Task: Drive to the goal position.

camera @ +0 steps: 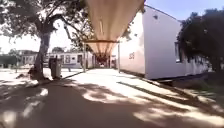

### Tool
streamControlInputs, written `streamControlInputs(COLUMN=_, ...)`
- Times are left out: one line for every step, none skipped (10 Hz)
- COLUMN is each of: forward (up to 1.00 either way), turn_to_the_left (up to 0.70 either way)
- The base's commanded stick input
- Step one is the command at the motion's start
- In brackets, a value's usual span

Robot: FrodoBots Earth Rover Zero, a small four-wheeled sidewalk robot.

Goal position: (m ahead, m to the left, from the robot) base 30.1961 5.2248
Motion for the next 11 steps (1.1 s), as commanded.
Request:
streamControlInputs(forward=0.70, turn_to_the_left=0.00)
streamControlInputs(forward=0.70, turn_to_the_left=0.00)
streamControlInputs(forward=0.70, turn_to_the_left=0.00)
streamControlInputs(forward=0.70, turn_to_the_left=0.00)
streamControlInputs(forward=0.70, turn_to_the_left=0.00)
streamControlInputs(forward=0.70, turn_to_the_left=0.00)
streamControlInputs(forward=0.70, turn_to_the_left=0.00)
streamControlInputs(forward=0.70, turn_to_the_left=0.00)
streamControlInputs(forward=0.70, turn_to_the_left=0.00)
streamControlInputs(forward=0.70, turn_to_the_left=0.00)
streamControlInputs(forward=0.70, turn_to_the_left=0.00)
